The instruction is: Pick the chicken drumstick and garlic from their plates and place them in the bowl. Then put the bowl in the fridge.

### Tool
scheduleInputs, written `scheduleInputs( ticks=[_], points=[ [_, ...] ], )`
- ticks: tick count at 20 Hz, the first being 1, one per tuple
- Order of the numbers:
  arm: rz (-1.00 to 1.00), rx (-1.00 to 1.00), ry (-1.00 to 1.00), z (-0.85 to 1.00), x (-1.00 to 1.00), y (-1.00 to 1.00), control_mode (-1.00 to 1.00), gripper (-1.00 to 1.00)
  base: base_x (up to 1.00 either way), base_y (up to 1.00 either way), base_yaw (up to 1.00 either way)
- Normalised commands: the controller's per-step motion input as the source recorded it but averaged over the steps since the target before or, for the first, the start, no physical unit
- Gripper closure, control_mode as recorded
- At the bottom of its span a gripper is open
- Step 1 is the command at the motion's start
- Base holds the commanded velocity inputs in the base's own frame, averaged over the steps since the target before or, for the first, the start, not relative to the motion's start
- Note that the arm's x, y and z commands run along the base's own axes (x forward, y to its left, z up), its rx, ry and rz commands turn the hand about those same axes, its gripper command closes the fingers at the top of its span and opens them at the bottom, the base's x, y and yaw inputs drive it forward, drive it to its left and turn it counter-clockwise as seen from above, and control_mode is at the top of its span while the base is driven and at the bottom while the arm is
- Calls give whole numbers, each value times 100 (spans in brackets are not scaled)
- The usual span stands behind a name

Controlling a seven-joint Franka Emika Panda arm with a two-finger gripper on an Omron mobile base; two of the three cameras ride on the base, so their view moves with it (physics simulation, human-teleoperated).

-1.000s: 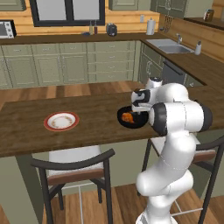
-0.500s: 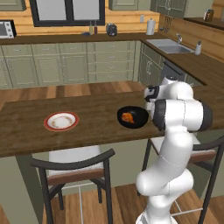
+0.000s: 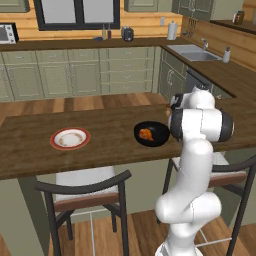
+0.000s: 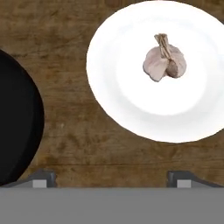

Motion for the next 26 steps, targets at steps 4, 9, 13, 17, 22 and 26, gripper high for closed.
scheduleInputs(
  ticks=[4, 9, 13, 17, 22, 26],
  points=[
    [0, 1, 11, -1, 51, -34, -100, -100, 0, 0, 0],
    [0, 0, 1, -7, 48, -32, -100, -100, 0, 0, 0],
    [0, 0, 0, -11, 38, -32, -100, -100, 0, 0, 0],
    [0, 0, 0, -26, 37, -16, -100, -100, 0, 0, 0],
    [0, 0, 1, -37, 31, -2, -100, -100, 0, 0, 0],
    [0, 0, 0, -31, 23, -5, -100, -100, 0, 0, 0]
  ],
)
